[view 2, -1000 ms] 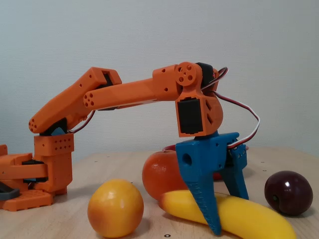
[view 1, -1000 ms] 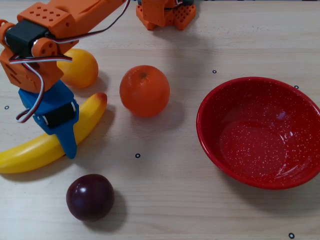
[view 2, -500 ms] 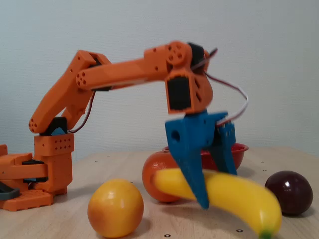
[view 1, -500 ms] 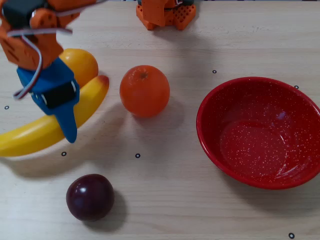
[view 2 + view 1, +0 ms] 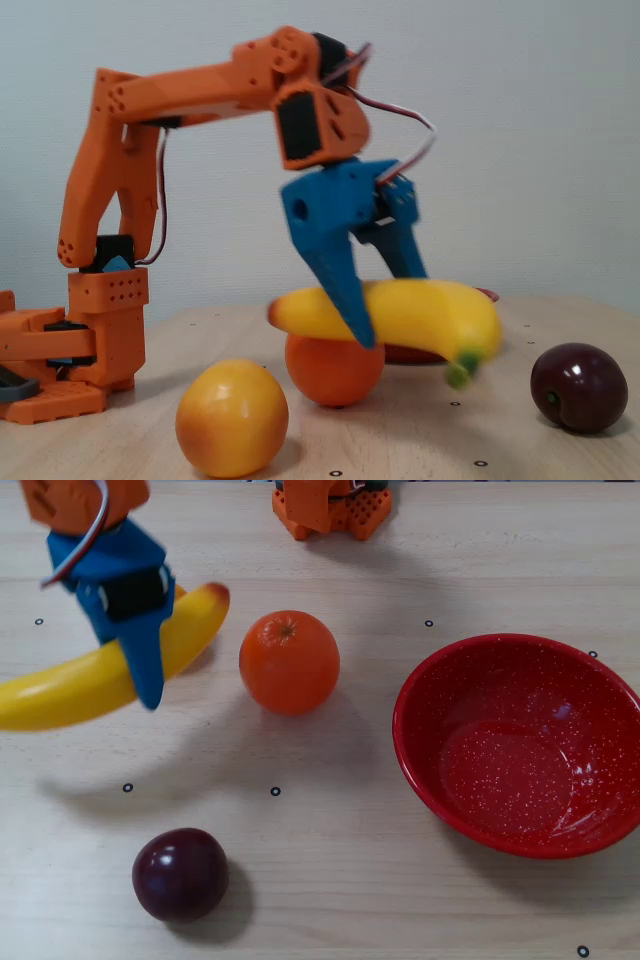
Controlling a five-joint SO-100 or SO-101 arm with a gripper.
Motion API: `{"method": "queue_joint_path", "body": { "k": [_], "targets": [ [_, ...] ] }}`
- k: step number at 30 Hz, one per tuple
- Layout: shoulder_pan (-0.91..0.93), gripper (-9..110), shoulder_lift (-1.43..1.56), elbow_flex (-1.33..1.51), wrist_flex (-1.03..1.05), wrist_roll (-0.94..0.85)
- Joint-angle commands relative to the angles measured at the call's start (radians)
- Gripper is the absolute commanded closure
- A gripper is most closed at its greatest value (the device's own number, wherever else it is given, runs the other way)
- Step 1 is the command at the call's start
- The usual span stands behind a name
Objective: Put banana in the red bowl.
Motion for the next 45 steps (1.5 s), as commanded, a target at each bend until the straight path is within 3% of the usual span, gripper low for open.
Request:
{"method": "queue_joint_path", "body": {
  "k": [1, 15, 33, 45],
  "targets": [
    [0.018, 102, 0.238, 0.009, -0.031, -0.020],
    [0.002, 102, 0.618, 0.322, 0.017, 0.006],
    [-0.348, 102, 0.491, -0.048, 0.175, 0.179],
    [-0.634, 102, 0.439, -0.097, 0.178, 0.267]
  ]
}}
